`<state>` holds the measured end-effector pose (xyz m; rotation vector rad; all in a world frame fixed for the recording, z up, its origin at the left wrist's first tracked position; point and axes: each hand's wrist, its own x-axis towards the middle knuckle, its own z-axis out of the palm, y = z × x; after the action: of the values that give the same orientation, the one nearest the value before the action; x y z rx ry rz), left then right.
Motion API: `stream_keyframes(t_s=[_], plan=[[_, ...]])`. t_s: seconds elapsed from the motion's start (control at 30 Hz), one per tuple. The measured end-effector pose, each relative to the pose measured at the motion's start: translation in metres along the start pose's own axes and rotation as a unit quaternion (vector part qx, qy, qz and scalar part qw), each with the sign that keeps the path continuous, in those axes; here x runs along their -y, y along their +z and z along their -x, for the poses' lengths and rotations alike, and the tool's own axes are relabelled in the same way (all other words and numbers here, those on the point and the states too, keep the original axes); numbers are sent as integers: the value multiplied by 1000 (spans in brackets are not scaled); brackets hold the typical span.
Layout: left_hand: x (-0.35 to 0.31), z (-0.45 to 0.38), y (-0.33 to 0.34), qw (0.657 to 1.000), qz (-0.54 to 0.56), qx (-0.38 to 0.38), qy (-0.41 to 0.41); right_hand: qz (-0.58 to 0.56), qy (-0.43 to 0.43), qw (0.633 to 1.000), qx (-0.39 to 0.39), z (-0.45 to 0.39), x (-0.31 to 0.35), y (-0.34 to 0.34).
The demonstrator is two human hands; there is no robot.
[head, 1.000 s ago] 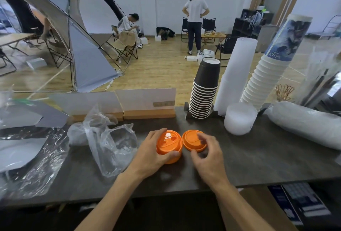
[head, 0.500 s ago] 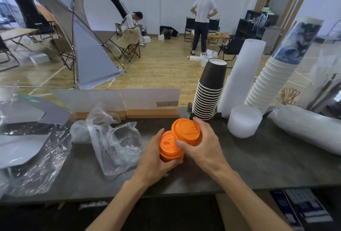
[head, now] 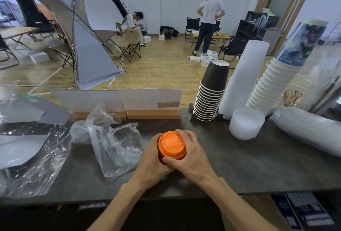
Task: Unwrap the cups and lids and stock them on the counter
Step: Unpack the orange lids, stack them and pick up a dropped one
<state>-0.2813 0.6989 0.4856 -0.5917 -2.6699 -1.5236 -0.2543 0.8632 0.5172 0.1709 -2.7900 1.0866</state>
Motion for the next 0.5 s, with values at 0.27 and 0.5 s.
stream_keyframes(t_s=[0.27,0.5], plan=[[-11,4,-2,999,28,-27,4,-136,74,988,29,-4,2,-12],[-23,4,5,998,39,-45,2,-314,143,937,44,-1,2,-23]])
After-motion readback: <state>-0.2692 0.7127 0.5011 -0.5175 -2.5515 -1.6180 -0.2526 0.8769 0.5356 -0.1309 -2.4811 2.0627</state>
